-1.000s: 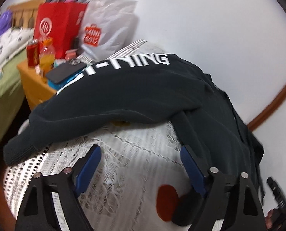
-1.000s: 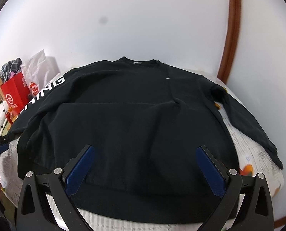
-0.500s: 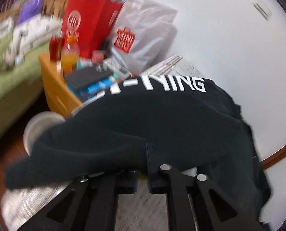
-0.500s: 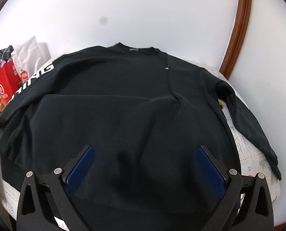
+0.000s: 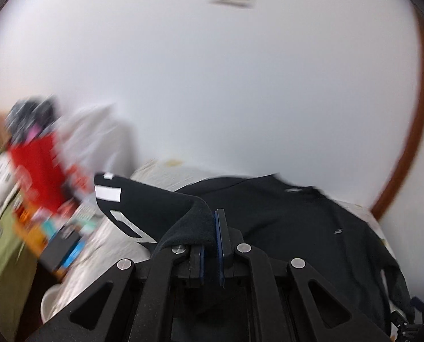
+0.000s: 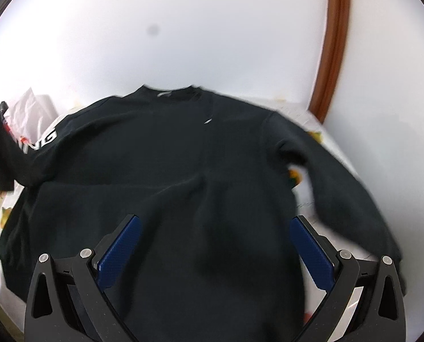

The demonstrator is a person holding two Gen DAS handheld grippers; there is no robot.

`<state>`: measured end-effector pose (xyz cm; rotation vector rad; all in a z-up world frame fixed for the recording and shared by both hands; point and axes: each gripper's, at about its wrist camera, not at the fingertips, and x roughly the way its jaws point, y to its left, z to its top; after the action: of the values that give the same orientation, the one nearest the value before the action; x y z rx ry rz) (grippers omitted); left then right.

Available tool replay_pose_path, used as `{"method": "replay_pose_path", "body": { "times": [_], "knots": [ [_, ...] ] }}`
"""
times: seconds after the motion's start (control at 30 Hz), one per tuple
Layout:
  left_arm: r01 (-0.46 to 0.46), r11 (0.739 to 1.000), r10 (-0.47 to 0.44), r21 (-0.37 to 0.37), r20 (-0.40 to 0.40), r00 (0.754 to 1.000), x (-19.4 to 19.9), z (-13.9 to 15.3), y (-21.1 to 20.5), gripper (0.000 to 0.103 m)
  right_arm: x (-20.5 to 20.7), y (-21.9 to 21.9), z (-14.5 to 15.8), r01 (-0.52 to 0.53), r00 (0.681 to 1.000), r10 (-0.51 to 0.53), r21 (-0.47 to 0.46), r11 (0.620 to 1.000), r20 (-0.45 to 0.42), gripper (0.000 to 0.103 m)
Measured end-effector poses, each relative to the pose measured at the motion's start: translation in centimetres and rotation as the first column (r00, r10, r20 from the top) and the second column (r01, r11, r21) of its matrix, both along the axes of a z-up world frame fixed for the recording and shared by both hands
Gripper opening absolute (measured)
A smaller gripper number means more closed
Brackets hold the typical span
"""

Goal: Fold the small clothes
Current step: 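Grasp the lettered sleeve cuff with the left gripper and lift it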

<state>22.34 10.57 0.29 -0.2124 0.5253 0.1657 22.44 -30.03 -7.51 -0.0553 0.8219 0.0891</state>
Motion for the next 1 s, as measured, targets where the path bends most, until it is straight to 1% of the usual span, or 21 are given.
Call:
{"method": "replay_pose_path", "body": {
  "times": [0.03, 0.1, 0.13, 0.2, 0.27, 0.3, 0.37, 0.43, 0.53, 0.6, 0.63, 0.67, 0.7, 0.77, 0.8, 0.87, 0.93, 1.0],
  "knots": [
    [0.044, 0.999, -0.044, 0.030, 0.005, 0.999, 1.5, 0.6, -2.5, 0.006, 0.2, -0.7, 0.3, -0.004, 1.000, 0.004, 0.000, 1.000, 0.009, 0.102],
    [0.090, 0.993, -0.091, 0.081, 0.002, 0.996, 3.4, 1.0, -5.7, 0.006, 0.8, -1.9, 0.6, -0.018, 1.000, 0.018, -0.011, 1.000, 0.015, 0.102],
    [0.130, 0.985, -0.130, 0.111, -0.006, 0.992, 4.7, 0.9, -8.1, 0.006, 0.9, -2.4, 0.7, -0.022, 1.000, 0.023, -0.021, 1.000, 0.021, 0.102],
    [0.190, 0.972, -0.188, 0.139, -0.033, 0.982, 6.8, 0.1, -11.5, 0.006, 1.0, -3.6, 0.6, -0.021, 0.999, 0.022, -0.041, 0.999, 0.029, 0.102],
    [0.236, 0.962, -0.228, 0.141, -0.067, 0.971, 8.5, -0.8, -13.8, 0.006, 0.8, -4.5, 0.2, -0.022, 0.999, 0.023, -0.041, 0.999, 0.024, 0.102],
    [0.260, 0.955, -0.249, 0.140, -0.095, 0.964, 9.5, -1.8, -15.3, 0.006, 0.6, -5.1, -0.2, -0.024, 1.000, 0.024, -0.034, 0.999, 0.013, 0.103],
    [0.284, 0.949, -0.267, 0.140, -0.126, 0.955, 10.4, -3.0, -16.9, 0.007, 0.1, -6.0, -1.1, -0.027, 1.000, 0.027, -0.027, 0.999, -0.006, 0.102],
    [0.300, 0.943, -0.276, 0.145, -0.163, 0.947, 11.3, -4.4, -18.3, 0.007, -0.7, -6.4, -2.1, -0.030, 0.999, 0.029, -0.038, 0.999, -0.029, 0.102],
    [0.318, 0.941, -0.290, 0.117, -0.209, 0.934, 11.6, -6.0, -19.5, 0.007, -1.4, -6.4, -3.4, -0.040, 0.998, 0.037, -0.061, 0.997, -0.057, 0.102],
    [0.325, 0.939, -0.296, 0.110, -0.219, 0.930, 11.6, -6.0, -20.3, 0.023, -2.0, -6.2, -4.0, -0.057, 0.997, 0.052, -0.078, 0.995, -0.065, 0.102],
    [0.336, 0.936, -0.307, 0.109, -0.223, 0.925, 11.3, -5.7, -20.8, 0.044, -2.2, -6.0, -4.1, -0.060, 0.996, 0.054, -0.087, 0.994, -0.064, 0.102],
    [0.347, 0.932, -0.319, 0.103, -0.218, 0.922, 11.0, -5.5, -21.0, 0.059, -2.4, -5.9, -4.1, -0.061, 0.997, 0.055, -0.092, 0.994, -0.062, 0.102],
    [0.373, 0.924, -0.352, 0.081, -0.197, 0.915, 9.9, -4.9, -21.0, 0.061, -2.3, -5.7, -4.0, -0.062, 0.997, 0.057, -0.091, 0.994, -0.060, 0.102],
    [0.413, 0.909, -0.398, 0.052, -0.180, 0.899, 8.8, -3.9, -21.2, 0.061, -2.4, -5.1, -3.5, -0.065, 0.997, 0.061, -0.078, 0.995, -0.052, 0.102],
    [0.440, 0.898, -0.428, 0.032, -0.171, 0.887, 7.7, -3.0, -21.0, 0.062, -2.2, -5.0, -3.3, -0.064, 0.997, 0.060, -0.073, 0.995, -0.046, 0.102],
    [0.464, 0.886, -0.459, -0.002, -0.146, 0.876, 6.8, -2.0, -20.8, 0.066, -2.3, -4.3, -2.3, -0.059, 0.998, 0.058, -0.064, 0.996, -0.026, 0.102],
    [0.486, 0.872, -0.490, -0.058, -0.118, 0.864, 5.1, -0.7, -18.9, 0.068, -2.5, -3.3, -1.4, -0.064, 0.998, 0.064, -0.060, 0.996, -0.003, 0.102],
    [0.501, 0.860, -0.509, -0.092, -0.102, 0.855, 4.1, -0.1, -17.2, 0.070, -2.5, -2.0, -0.5, -0.072, 0.997, 0.073, -0.064, 0.995, 0.019, 0.102]
  ]
}}
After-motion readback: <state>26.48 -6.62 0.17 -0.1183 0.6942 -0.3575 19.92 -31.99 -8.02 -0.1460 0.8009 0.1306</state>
